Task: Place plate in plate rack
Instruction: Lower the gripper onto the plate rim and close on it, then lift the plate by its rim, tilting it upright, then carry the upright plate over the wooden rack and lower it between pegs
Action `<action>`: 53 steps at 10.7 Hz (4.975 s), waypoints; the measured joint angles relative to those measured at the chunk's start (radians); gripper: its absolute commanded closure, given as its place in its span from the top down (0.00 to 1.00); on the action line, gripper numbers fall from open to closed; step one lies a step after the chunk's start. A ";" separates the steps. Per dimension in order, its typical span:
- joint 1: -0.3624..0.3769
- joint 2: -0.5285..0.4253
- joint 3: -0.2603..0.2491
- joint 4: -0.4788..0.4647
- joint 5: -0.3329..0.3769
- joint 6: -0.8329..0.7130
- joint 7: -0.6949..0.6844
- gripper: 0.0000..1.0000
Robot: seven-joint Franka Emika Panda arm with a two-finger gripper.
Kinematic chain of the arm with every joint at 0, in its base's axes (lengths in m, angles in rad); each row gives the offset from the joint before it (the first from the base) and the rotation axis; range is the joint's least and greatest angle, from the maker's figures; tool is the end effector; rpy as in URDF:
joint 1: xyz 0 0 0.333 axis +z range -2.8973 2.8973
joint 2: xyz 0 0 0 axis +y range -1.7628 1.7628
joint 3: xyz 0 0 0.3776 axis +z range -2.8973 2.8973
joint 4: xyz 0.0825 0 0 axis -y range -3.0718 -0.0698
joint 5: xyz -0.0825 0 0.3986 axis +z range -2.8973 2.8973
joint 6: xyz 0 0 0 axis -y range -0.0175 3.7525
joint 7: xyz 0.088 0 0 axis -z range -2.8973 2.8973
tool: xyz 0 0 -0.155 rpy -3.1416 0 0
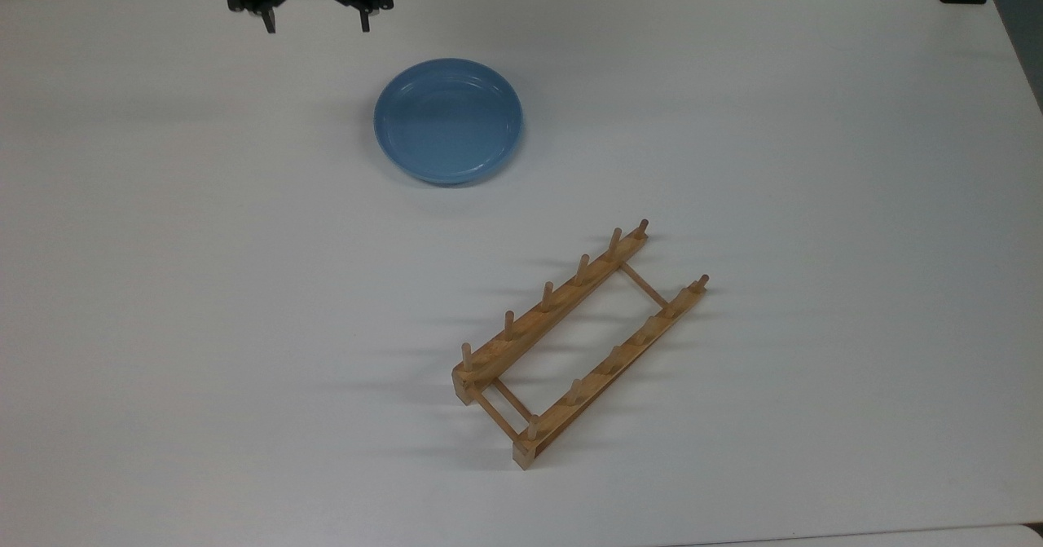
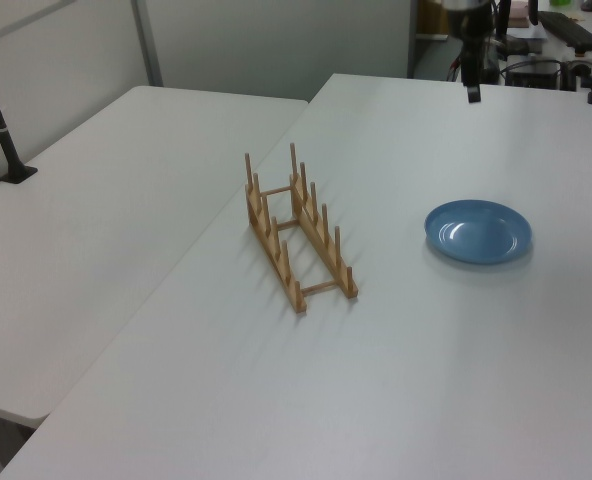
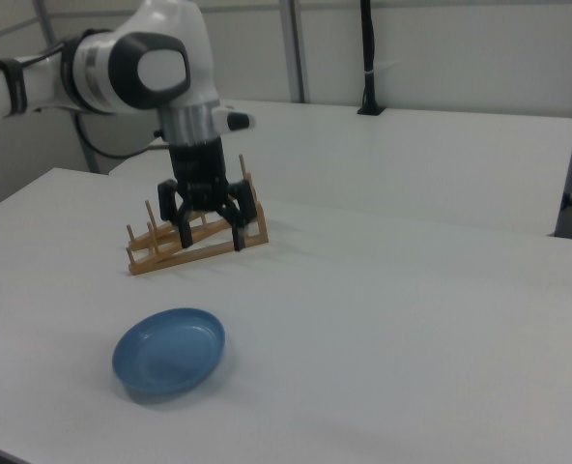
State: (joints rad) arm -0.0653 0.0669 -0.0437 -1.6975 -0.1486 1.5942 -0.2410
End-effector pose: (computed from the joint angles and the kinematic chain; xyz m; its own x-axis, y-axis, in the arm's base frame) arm 0.5696 -0.0844 0.5426 0.9706 0.1341 -0.2000 0.1571 -0.9822 0.1034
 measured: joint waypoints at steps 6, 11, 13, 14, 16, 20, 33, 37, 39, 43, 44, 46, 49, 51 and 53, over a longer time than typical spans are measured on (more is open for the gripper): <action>-0.019 0.077 0.002 -0.232 -0.003 0.194 -0.045 0.74; 0.010 0.220 0.006 -0.233 -0.010 0.258 -0.048 0.19; 0.031 0.245 0.007 -0.232 -0.032 0.261 -0.048 0.10; 0.033 0.248 0.008 -0.231 -0.035 0.261 -0.048 0.09; 0.033 0.243 0.008 -0.220 -0.035 0.260 -0.050 0.01; 0.031 0.241 0.008 -0.187 -0.035 0.254 -0.051 0.00; 0.031 0.219 0.008 0.131 -0.038 0.009 -0.103 0.00; 0.046 0.201 0.013 0.225 -0.038 -0.025 -0.108 0.00; 0.105 0.201 0.015 0.286 -0.038 0.001 -0.069 0.00; 0.225 0.208 0.017 0.307 -0.131 0.387 0.337 0.00; 0.256 0.214 0.017 0.307 -0.215 0.443 0.437 0.00; 0.317 0.240 0.018 0.306 -0.377 0.496 0.624 0.00; 0.390 0.286 0.019 0.306 -0.569 0.506 0.863 0.00; 0.418 0.296 0.019 0.306 -0.617 0.506 0.926 0.00; 0.435 0.305 0.019 0.304 -0.637 0.506 0.940 0.00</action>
State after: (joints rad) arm 0.3694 0.3720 -0.0247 -1.3933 -0.7860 2.1004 0.6994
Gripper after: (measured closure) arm 0.952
